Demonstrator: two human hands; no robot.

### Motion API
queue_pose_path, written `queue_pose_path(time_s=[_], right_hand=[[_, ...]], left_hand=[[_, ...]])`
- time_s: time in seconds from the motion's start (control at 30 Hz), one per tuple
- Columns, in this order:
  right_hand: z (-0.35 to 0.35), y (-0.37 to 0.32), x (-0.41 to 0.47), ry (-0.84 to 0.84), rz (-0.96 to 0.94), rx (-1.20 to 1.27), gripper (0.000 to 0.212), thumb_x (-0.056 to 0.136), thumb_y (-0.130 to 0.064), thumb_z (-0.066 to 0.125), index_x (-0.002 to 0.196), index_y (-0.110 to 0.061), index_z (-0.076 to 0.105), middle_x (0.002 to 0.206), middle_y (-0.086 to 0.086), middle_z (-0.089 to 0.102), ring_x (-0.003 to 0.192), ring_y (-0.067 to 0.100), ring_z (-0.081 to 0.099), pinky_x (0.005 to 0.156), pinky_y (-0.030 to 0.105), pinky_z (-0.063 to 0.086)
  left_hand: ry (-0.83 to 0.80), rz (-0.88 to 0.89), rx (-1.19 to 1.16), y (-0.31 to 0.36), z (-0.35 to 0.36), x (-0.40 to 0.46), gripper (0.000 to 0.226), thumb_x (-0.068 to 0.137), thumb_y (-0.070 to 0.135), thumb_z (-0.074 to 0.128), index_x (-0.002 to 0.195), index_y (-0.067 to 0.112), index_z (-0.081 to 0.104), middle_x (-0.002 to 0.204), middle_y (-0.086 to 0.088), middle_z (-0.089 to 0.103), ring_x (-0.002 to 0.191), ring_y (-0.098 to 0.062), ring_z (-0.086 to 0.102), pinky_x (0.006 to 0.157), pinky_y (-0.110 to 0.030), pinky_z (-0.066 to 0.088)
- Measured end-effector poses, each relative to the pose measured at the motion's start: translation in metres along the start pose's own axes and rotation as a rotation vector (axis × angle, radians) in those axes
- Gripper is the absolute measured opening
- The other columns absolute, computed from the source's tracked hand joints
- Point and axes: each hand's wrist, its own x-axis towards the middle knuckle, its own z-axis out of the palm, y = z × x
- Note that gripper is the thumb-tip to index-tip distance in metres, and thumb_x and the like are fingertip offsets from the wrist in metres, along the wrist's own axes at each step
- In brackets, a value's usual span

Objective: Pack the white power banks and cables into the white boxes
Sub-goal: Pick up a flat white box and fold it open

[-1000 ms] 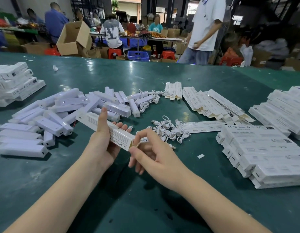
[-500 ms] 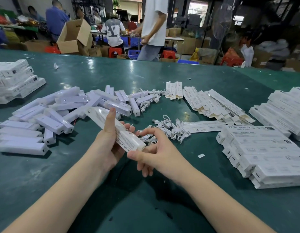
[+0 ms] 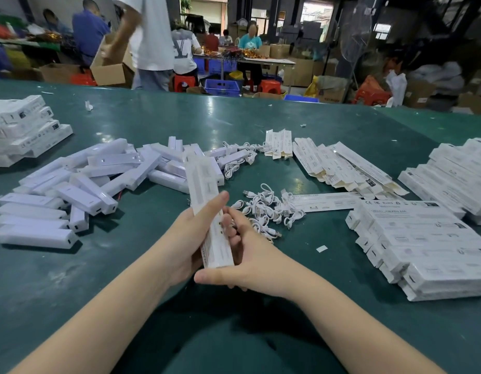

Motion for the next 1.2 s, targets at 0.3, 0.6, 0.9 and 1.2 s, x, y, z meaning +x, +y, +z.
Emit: queue_pose_path(time_s=[0.3, 0.6, 0.9, 1.2], right_hand=[[-0.017, 0.004, -0.002, 0.180, -0.028, -0.185, 0.074, 0.062, -0.068, 0.071, 0.128, -0.051, 0.043, 0.085, -0.014, 0.068, 0.060, 0.002, 0.055, 0.063, 0.018, 0.046], [-0.029, 0.008, 0.001, 0.445, -0.111, -0.322, 0.021, 0.089, -0.024, 0.066, 0.109, -0.030, 0.066, 0.083, -0.010, 0.067, 0.072, 0.005, 0.058, 0.063, 0.010, 0.040], [-0.028, -0.001, 0.033, 0.443, -0.039, -0.624, 0.018, 0.090, -0.021, 0.057, 0.104, -0.023, 0.068, 0.094, -0.010, 0.064, 0.084, 0.008, 0.056, 0.083, 0.027, 0.046], [-0.020, -0.016, 0.130, 0.202, 0.017, -1.042, 0.047, 0.098, -0.023, 0.047, 0.143, -0.017, 0.040, 0.147, 0.010, 0.036, 0.136, 0.032, 0.028, 0.111, 0.042, 0.027]], left_hand=[[0.273, 0.396, 0.713, 0.006, -0.024, 0.006, 0.027, 0.089, 0.040, 0.061, 0.077, 0.017, 0.056, 0.056, 0.010, 0.050, 0.053, -0.014, 0.048, 0.052, -0.027, 0.042], [0.508, 0.566, 1.660, 0.022, -0.064, 0.017, 0.024, 0.083, 0.027, 0.057, 0.071, 0.014, 0.041, 0.076, 0.003, 0.043, 0.074, -0.024, 0.045, 0.057, -0.033, 0.029], [0.689, 0.331, 1.578, 0.022, -0.070, 0.018, 0.031, 0.086, 0.044, 0.057, 0.074, 0.019, 0.044, 0.068, 0.004, 0.048, 0.065, -0.023, 0.048, 0.054, -0.031, 0.033], [0.713, 0.276, 1.544, 0.027, -0.071, 0.018, 0.018, 0.085, 0.036, 0.052, 0.085, 0.018, 0.050, 0.074, 0.000, 0.056, 0.072, -0.027, 0.055, 0.057, -0.031, 0.037]])
